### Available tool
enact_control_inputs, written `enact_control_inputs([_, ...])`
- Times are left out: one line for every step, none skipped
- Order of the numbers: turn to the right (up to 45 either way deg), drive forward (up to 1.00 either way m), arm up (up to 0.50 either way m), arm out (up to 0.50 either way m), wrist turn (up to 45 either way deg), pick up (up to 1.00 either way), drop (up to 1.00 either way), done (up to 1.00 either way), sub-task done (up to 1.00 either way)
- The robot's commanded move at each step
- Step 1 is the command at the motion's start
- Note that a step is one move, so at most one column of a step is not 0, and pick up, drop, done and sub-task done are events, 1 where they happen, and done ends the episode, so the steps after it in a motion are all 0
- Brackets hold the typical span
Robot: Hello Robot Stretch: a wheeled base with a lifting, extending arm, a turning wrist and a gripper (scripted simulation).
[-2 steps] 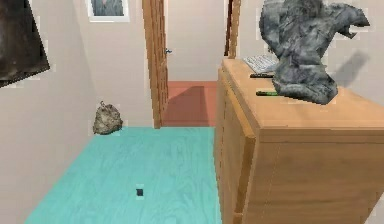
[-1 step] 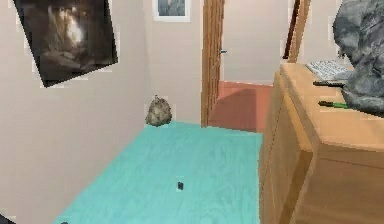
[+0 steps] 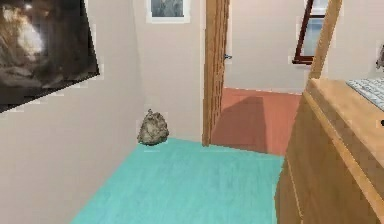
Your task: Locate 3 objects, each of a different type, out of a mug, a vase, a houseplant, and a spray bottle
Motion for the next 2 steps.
enact_control_inputs([-15.0, 0.00, 0.00, 0.00, 0.0, 0.00, 0.00, 0.00, 0.00])
enact_control_inputs([0.0, 0.90, 0.00, 0.00, 0.0, 0.00, 0.00, 0.00, 0.00])
